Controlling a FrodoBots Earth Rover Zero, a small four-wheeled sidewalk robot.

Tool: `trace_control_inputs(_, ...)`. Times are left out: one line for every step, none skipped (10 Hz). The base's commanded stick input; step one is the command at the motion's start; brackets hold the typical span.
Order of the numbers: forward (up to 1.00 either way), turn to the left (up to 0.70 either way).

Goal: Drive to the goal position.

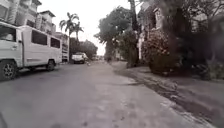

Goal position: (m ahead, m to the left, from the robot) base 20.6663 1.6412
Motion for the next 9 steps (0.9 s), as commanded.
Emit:
trace_control_inputs(1.00, 0.00)
trace_control_inputs(1.00, 0.00)
trace_control_inputs(1.00, 0.00)
trace_control_inputs(1.00, 0.00)
trace_control_inputs(1.00, 0.00)
trace_control_inputs(1.00, 0.00)
trace_control_inputs(1.00, 0.00)
trace_control_inputs(1.00, 0.00)
trace_control_inputs(1.00, 0.00)
